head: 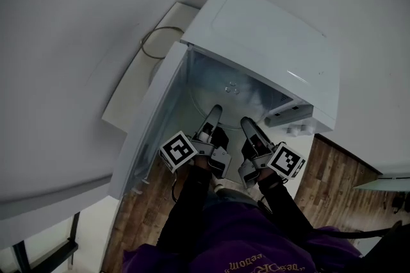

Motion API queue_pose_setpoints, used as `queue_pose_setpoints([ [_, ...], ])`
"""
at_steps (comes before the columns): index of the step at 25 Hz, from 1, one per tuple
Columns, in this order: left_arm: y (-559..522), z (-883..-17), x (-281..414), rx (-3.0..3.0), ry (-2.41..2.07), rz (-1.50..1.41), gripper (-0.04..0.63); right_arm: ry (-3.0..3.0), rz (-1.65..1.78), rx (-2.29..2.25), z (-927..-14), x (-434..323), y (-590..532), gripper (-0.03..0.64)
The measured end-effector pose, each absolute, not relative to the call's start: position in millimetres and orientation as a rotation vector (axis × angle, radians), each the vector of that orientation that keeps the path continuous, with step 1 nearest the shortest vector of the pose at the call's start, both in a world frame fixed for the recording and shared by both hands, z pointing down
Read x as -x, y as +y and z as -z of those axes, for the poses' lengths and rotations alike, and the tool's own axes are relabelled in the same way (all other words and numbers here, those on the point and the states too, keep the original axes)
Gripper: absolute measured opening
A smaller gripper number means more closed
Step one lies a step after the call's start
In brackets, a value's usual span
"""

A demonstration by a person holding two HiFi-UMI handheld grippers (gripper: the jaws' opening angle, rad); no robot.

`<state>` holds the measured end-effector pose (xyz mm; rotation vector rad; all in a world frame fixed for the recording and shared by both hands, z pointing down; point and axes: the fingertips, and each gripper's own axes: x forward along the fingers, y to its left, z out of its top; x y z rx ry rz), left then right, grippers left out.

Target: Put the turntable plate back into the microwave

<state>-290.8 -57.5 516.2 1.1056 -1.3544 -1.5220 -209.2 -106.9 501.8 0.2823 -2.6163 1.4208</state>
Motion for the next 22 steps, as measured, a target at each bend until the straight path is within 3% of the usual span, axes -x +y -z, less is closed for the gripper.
queue_pose_setpoints([
  [11, -78, -520, 306, -1.119, -1.307, 1.499, 0.063, -2.529, -1.498, -0.481, -504, 199, -119, 0.143],
  [22, -110, -522, 324, -1.144, -1.335, 1.44, 0.069, -2.454, -1.598, -0.43, -515, 237, -122, 0.143],
])
